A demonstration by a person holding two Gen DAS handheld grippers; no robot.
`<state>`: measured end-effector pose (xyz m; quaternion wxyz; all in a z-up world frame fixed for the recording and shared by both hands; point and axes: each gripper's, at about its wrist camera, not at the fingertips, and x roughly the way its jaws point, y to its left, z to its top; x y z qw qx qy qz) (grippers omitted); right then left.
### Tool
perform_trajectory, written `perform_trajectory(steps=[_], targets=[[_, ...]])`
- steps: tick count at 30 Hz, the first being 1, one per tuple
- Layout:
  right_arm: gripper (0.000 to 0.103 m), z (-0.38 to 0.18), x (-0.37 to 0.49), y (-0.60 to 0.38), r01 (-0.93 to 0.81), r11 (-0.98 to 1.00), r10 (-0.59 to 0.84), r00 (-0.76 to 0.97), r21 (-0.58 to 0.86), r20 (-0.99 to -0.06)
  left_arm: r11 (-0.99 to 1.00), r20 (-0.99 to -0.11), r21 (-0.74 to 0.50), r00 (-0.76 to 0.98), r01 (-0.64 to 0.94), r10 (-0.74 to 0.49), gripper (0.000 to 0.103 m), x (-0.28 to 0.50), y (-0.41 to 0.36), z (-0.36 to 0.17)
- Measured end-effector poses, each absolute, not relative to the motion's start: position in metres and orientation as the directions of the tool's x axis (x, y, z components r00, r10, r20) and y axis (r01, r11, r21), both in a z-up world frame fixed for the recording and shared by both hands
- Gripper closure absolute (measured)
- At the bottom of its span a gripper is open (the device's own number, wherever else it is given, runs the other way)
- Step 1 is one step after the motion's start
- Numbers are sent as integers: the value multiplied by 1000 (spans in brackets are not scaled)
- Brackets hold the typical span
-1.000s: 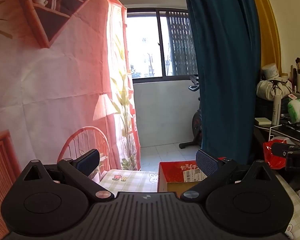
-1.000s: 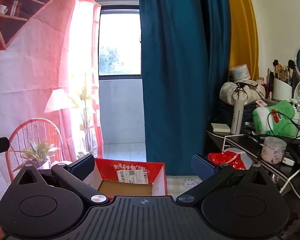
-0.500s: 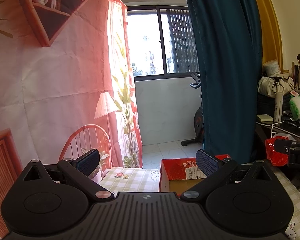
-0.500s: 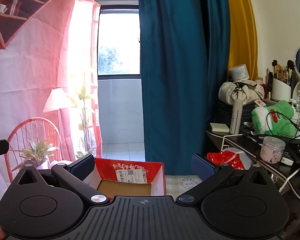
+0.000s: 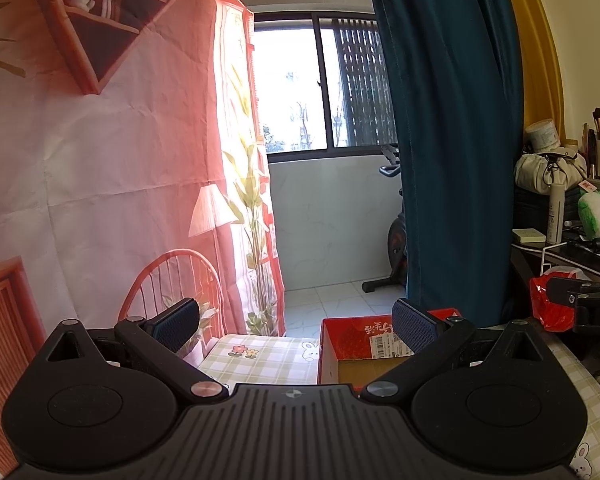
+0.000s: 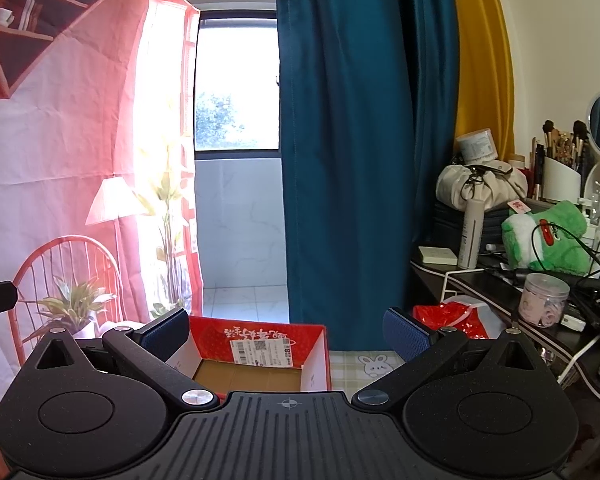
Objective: Organize soft objects
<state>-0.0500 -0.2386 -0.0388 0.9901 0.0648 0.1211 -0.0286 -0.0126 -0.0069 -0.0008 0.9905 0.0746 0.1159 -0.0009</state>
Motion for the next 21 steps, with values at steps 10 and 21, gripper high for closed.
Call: perform_trajectory(steps=[10,21], targets=[[0,-39,-50,-238,74,990,-43,970,122,-240,989,-227,149,974,18,16,0,-14,-7,-3],[0,-39,-51,-239,75,990,-44,970,122,-240,988,-227,150,974,18,17,0,-14,-7,-2]])
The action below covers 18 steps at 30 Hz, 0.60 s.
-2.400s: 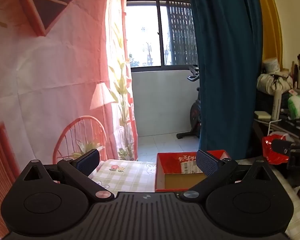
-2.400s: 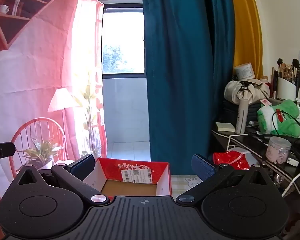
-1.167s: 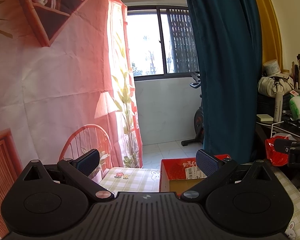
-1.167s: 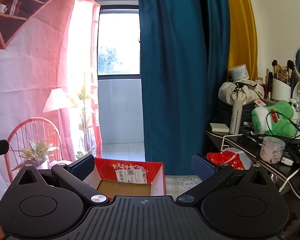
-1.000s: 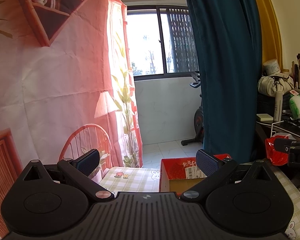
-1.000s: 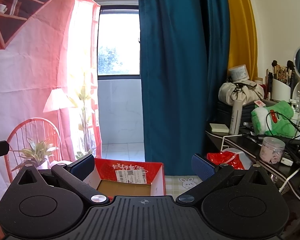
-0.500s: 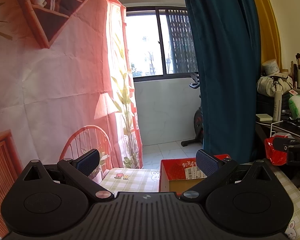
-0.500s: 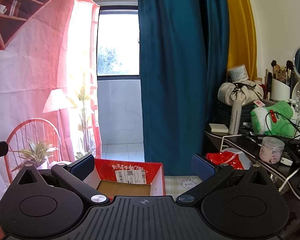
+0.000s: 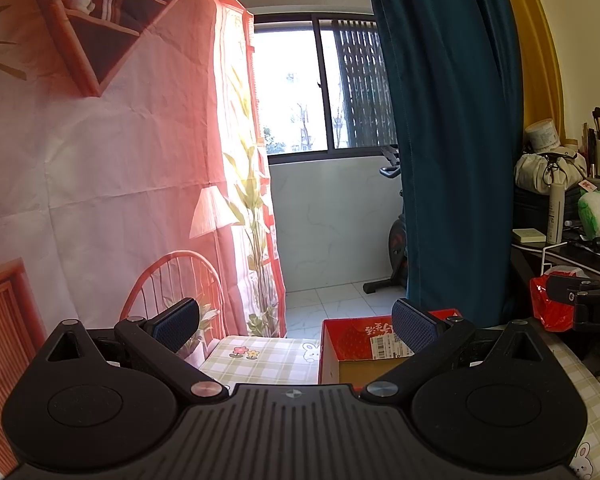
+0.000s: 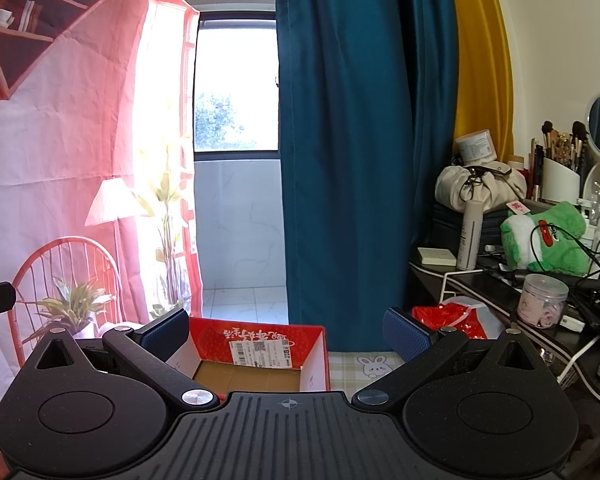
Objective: Organize soft objects
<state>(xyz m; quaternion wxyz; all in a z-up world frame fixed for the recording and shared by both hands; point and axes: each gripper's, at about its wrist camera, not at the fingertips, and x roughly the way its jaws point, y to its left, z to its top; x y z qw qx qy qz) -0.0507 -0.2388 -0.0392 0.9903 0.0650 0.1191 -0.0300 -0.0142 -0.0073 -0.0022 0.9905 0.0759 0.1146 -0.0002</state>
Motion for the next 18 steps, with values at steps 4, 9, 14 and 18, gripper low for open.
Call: perform_trajectory(steps=[4,9,14,18], targets=[[0,-39,-50,-239,74,990,-43,970,122,-240,989,-227,150,974,18,17,0,-14,-8,-2],[0,-40,-50,-239,74,990,-43,970,122,-240,988,-227,151,974,18,17,0,-14,-7,-2],[0,-40,-51,-239,74,990,-43,970,123,-240,988,-225,152,974,18,17,0,-15,-8,-3],[0,-41,-51,-238,69,990,-39,971,122,-237,987,-224,159,974,14,23,0,-15,-9,-3]])
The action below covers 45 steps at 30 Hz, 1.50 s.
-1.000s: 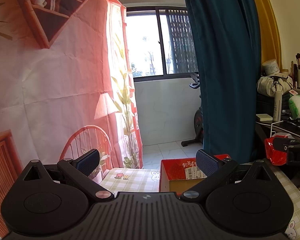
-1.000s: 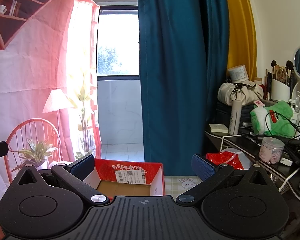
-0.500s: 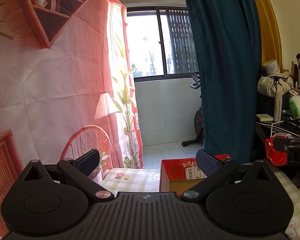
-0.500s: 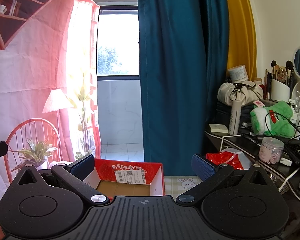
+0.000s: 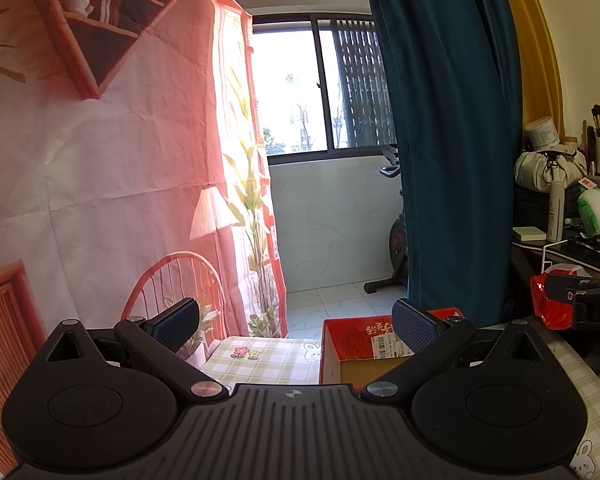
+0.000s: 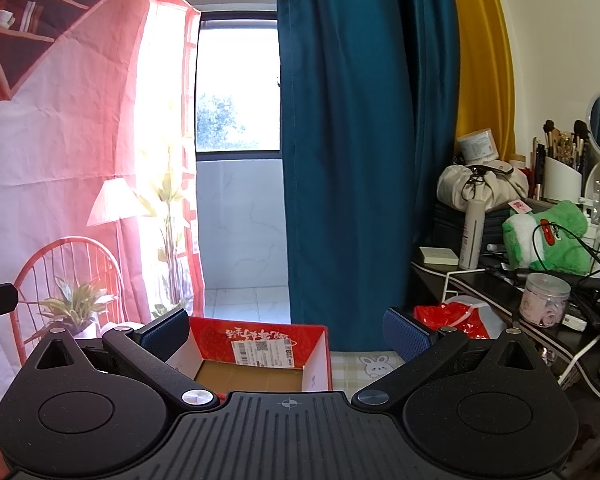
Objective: Organize soft objects
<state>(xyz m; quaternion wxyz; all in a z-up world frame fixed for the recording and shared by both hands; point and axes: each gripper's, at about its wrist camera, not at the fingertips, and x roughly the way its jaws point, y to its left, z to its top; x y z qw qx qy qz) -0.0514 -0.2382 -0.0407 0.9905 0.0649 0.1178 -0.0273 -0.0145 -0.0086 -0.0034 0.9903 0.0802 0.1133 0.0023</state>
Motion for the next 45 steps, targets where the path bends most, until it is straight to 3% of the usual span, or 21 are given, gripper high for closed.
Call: perform_trajectory(steps=[13,17,29,31,35,37,41,45], targets=[[0,-62,-38,-238,15,991,15,975,133,-224,992,-201,128,979,-17,43,0,-1,-2,-31],[0,-87,-27,-240,-19,990,51,975,143,-218,993,-268,117,963,2,29,0,19,0,-54],[0,-174,37,-245,-9,981,92,898,192,-430,989,-487,62,869,133,-86,2,93,-6,-130],[2,-187,46,-248,-2,980,91,893,199,-440,986,-513,50,851,161,-113,9,103,-11,-141],[24,-210,70,-255,13,975,96,874,222,-476,981,-583,-15,795,192,-165,31,127,-17,-158],[30,-222,80,-260,13,968,113,869,250,-482,978,-613,-48,767,203,-189,40,137,-19,-165],[40,-244,90,-263,-3,953,167,841,303,-515,967,-659,-100,712,235,-241,45,145,-26,-181],[43,-259,88,-261,-50,929,254,809,368,-531,944,-702,-178,636,279,-320,50,148,-29,-202]])
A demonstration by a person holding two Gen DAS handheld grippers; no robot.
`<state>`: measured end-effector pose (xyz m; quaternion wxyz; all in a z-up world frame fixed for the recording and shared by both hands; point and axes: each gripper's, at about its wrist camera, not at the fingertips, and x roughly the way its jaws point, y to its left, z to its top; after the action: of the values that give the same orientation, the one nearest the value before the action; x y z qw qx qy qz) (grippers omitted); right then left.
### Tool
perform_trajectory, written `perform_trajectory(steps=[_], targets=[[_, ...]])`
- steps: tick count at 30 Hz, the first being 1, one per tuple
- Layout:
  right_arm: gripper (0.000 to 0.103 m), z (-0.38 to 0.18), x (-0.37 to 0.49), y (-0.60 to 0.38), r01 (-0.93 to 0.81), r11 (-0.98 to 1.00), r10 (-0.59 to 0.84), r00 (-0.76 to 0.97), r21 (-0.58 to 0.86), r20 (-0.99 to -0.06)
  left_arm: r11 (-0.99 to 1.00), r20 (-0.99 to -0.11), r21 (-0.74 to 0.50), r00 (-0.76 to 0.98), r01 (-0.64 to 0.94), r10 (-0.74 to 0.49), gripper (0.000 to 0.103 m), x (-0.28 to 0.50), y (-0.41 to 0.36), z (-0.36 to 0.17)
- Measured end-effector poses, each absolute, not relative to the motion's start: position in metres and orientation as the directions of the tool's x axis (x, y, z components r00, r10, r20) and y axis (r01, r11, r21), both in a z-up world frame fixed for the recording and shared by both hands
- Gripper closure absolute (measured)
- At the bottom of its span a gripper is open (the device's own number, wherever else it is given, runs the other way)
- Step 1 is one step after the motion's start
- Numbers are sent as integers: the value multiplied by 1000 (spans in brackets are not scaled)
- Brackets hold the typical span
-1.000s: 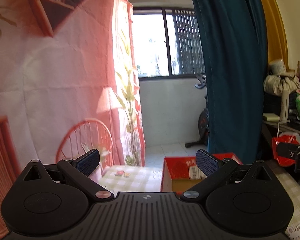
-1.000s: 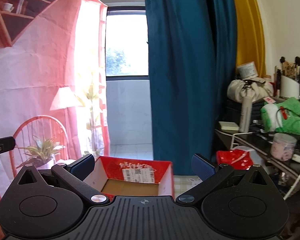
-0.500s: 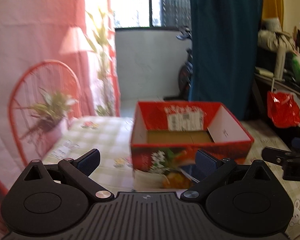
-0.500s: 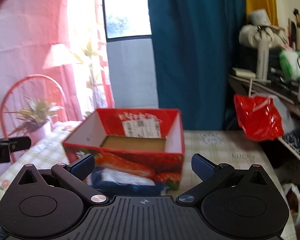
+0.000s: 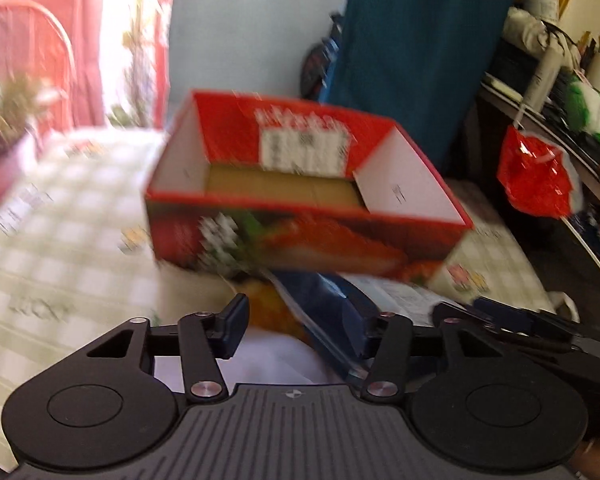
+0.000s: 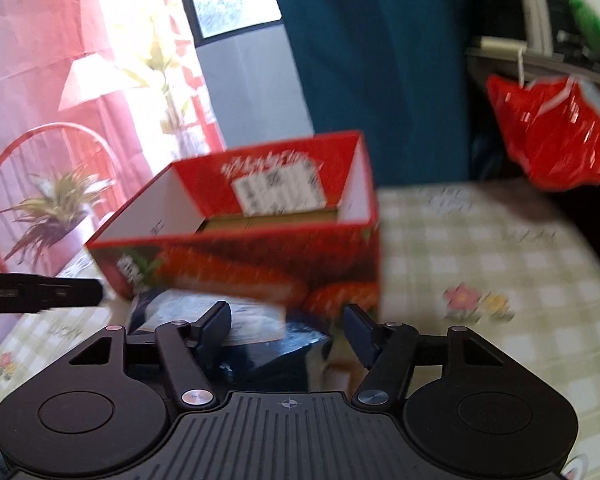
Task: Organize soft objects
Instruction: 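Lower both grippers onto the dark blue plastic bag and close them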
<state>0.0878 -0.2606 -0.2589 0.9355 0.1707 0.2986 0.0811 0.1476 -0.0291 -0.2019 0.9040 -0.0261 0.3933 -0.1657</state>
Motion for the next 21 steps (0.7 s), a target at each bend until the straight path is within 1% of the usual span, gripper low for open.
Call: perform_trajectory(steps=[3,5,9,11,13,15,16,18,21], targets=[[43,-262,82,-258,-77,923,286,793,378,-538,929,-703,-201,615,310,-357,51,143,-31,-213],[43,-262,78,-256,-90,920,300,788,382,-538,913,-697,-245,596,325,-399,52,141,-30,-218],[43,-263,75,-260,-74,917,298,780,391,-550,895,-691,-285,573,343,-440,52,138,-31,-226],[38,-266,75,-264,-49,914,288,779,403,-557,888,-692,-301,562,347,-454,52,138,-33,-227],[37,-270,77,-269,-41,904,297,775,425,-558,882,-689,-311,555,354,-466,53,139,-35,-228],[40,-272,77,-272,-48,895,316,770,444,-554,874,-689,-321,544,364,-480,53,141,-37,-227],[45,-272,77,-272,-55,891,327,768,451,-551,872,-690,-324,539,367,-483,53,141,-38,-227],[47,-272,78,-270,-60,895,325,766,441,-555,873,-693,-323,537,365,-481,53,143,-40,-229],[54,-272,78,-267,-70,899,326,764,432,-556,879,-698,-340,536,335,-475,52,150,-38,-233]])
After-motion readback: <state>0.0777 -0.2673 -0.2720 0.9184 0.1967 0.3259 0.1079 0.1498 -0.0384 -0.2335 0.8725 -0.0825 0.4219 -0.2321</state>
